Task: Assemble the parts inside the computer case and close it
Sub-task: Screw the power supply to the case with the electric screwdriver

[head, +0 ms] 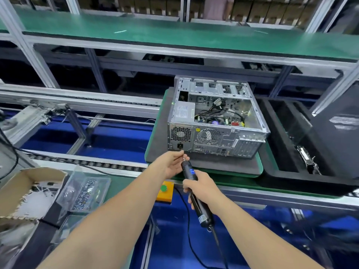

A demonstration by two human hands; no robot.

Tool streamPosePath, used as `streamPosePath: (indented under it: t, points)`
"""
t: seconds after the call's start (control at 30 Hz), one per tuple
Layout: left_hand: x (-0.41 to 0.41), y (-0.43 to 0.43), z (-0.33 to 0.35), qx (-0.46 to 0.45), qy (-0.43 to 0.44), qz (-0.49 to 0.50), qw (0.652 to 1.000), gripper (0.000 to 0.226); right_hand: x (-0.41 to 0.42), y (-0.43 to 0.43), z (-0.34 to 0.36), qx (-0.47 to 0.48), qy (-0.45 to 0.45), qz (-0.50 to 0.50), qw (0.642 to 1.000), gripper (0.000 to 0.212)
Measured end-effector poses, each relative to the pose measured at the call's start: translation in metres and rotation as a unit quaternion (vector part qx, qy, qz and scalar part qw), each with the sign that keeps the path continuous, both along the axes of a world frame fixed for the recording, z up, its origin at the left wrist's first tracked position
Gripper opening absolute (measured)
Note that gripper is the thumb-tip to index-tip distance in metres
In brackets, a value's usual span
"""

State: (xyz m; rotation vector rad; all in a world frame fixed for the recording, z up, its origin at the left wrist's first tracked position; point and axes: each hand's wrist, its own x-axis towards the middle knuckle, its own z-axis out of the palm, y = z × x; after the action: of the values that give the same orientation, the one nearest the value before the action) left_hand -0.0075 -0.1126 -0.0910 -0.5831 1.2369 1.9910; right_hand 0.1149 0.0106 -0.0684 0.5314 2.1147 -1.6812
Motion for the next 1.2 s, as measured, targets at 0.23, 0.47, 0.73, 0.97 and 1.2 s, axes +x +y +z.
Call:
streamPosePath:
  t: [0.23, 0.47, 0.73, 0.97, 1.2]
  points:
    - [-0.016, -0.003, -0.001, -0.043, 0.0, -0.055, 0.998, 0.01, -0.006, 0.013, -0.005, -0.001, -0.004, 0.016, 1.0, 0.031]
    - [-0.024, -0.003, -0.003, -0.067, -0.006, -0.078, 0.995, 0.01, -0.012, 0.017, -0.019, -0.068, -0.022, 0.016, 0.997, 0.032]
    - [-0.015, 0.02, -0.015, -0.103, 0.001, -0.053, 0.993, 0.015, -0.018, 0.01, -0.036, -0.148, -0.054, -0.034, 0.987, 0.056]
    - [-0.01, 0.035, -0.026, -0.169, 0.063, 0.036, 0.983, 0.017, -0.011, 0.004, -0.043, -0.173, -0.036, 0.0, 0.984, 0.078]
    - [-0.009, 0.036, -0.013, -0.496, 0.316, -0.1, 0.803, 0.018, -0.012, 0.003, -0.044, -0.189, -0.027, -0.007, 0.982, 0.084]
